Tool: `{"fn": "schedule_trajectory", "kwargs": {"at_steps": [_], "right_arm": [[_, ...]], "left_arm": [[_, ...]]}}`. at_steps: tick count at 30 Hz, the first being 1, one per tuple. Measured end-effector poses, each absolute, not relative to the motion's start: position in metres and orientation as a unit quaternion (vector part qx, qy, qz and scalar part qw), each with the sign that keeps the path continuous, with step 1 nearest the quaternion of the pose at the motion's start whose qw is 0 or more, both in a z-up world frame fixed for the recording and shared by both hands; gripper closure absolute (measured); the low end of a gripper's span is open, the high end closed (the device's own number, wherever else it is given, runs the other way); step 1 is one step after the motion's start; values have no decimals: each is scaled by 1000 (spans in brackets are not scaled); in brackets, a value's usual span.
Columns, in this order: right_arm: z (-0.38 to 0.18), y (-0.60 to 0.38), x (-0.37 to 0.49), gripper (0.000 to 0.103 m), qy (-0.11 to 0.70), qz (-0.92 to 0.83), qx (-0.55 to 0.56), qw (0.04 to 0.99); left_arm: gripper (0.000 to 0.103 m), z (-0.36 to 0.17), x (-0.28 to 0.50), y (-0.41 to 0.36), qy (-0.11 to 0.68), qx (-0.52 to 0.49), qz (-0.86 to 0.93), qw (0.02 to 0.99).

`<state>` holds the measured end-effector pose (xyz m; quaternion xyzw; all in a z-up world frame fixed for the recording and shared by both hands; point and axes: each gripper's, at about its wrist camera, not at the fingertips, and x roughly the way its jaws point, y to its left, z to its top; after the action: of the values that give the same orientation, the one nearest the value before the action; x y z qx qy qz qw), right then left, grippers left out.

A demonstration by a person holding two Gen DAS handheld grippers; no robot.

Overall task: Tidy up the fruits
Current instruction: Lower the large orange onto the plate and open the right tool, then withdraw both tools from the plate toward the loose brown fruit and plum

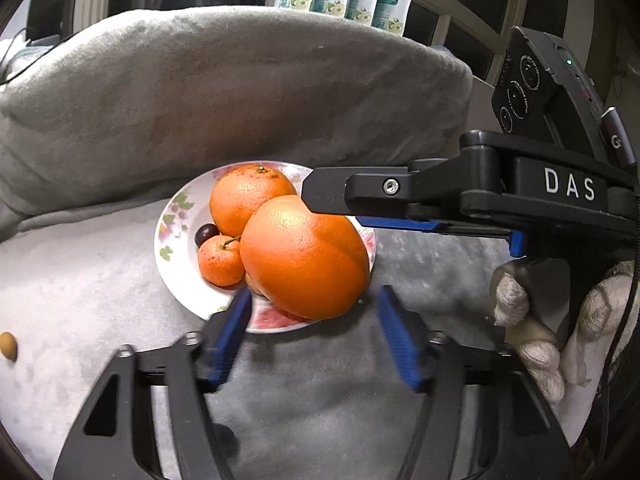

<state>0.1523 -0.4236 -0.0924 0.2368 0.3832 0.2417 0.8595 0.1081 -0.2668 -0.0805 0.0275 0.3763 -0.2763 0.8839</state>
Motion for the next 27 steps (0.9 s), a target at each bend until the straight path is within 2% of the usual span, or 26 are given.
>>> {"fn": "schedule_trajectory", "kwargs": {"at_steps": [4,6,12,14,16,27], "right_arm": [[-90,-426,150,27,380,232,237,863],[-89,-427,148,19,378,230,238,865],[-81,-428,139,16,367,212,230,876],[-77,-429,134,14,360,206,227,881],[-72,-429,129,8,351,199,223,888],[-56,-422,101,1,311,172,191,915]], "left_arm": [[29,-77,105,-265,372,29,-275,886],[24,-77,105,-264,371,30,-272,887],[24,-70,100,-257,366,27,-271,890],[24,-67,97,-252,363,25,-270,891],[24,-65,93,-246,360,22,-270,893],[24,-53,77,-214,347,11,-266,899]]}}
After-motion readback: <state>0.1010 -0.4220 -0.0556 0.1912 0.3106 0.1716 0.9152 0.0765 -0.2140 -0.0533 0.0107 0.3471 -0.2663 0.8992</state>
